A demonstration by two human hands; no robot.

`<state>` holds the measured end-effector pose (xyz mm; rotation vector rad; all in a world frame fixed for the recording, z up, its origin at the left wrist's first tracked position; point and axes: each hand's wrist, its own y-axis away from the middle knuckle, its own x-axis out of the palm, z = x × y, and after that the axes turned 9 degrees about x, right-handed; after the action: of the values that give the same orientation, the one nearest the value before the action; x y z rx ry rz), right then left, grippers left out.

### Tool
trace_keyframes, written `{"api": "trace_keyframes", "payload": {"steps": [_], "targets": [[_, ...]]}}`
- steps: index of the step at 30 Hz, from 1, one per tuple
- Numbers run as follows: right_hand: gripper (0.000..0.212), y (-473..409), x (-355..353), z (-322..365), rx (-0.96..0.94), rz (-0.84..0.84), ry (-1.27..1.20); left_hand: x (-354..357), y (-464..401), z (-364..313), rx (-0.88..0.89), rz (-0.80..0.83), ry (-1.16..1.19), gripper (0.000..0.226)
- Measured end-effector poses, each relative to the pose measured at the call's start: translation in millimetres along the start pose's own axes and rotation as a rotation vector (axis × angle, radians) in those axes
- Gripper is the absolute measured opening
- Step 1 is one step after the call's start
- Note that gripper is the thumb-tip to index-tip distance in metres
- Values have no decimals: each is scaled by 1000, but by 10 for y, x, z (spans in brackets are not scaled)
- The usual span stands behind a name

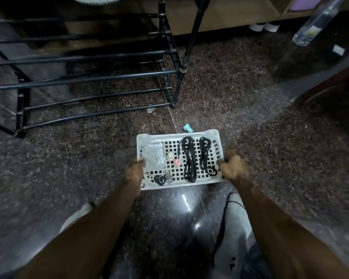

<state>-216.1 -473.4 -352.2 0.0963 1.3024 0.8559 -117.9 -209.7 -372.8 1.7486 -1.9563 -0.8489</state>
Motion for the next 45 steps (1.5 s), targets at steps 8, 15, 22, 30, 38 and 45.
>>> {"api": "trace_keyframes", "payload": {"steps": [8,15,22,30,38,45], "targets": [[21,-346,-15,805,-632,-283,216,-23,-265,175,-122,-74,135,71],[16,-671,281,1436,-455,-92,601,-4,-266,224,-110,-46,215,74],[31,-920,441,1439,-290,-63,416,-23,-221,200,-53,18,247,63],[45,-494,237,1279,-621,187,224,39,-180,101,-29,-70,177,48],[22,-192,153,1177,-790,165,574,-12,-86,61,51,-118,10,38],[17,-207,398,1241,-867,155,628,-41,-114,85,82,-93,-4,36]]}}
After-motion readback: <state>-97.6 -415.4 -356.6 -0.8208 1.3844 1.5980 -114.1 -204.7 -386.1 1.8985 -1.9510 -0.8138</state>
